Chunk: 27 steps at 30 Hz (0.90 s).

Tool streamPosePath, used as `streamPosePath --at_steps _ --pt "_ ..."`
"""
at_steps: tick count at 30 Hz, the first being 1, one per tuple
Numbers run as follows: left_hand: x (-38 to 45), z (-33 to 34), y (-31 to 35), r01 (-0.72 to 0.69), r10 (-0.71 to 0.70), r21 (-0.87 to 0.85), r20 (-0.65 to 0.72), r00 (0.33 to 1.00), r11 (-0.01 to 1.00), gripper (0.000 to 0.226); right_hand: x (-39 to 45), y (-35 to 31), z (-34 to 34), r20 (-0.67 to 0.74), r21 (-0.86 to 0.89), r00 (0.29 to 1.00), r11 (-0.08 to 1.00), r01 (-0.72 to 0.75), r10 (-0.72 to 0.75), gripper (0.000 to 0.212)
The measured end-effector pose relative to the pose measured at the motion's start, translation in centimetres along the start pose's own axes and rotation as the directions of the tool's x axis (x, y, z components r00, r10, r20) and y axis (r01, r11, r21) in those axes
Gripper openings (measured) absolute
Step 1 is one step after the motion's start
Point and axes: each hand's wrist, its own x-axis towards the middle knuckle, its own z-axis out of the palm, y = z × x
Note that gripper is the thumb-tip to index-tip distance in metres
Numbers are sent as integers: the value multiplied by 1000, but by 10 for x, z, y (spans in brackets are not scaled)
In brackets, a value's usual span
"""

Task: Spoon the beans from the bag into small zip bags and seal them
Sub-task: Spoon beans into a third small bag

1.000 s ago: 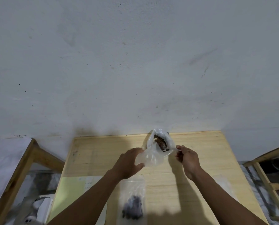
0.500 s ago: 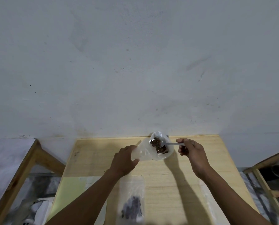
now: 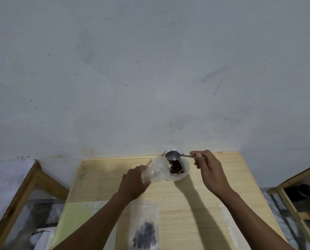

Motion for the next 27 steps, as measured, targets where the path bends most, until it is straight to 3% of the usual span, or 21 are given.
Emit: streamPosePath --at_steps 4,11,14,18,22,25,27 --pt "-3 5 1 -56 53 41 69 996 998 51 -1 35 2 -48 -214 999 977 13 -24 28" --pt "8 18 19 -269 269 -27 199 943 963 60 -17 72 27 151 -353 986 929 115 -65 32" --pt "16 21 24 -323 330 -72 227 916 944 62 -14 74 33 150 -247 982 966 -78 118 25" --pt "27 25 23 -340 344 -61 273 899 938 62 -8 76 35 134 -253 983 963 -92 129 23" --pt "39 27 18 -313 314 -52 305 899 948 62 -7 86 35 112 -254 962 944 -213 247 24" --pt "45 26 17 -311 304 -24 287 908 950 60 -15 90 38 38 -259 991 959 -118 132 31" --pt "47 25 17 -317 312 -22 267 912 948 58 -19 95 43 -45 -193 989 970 -148 142 33"
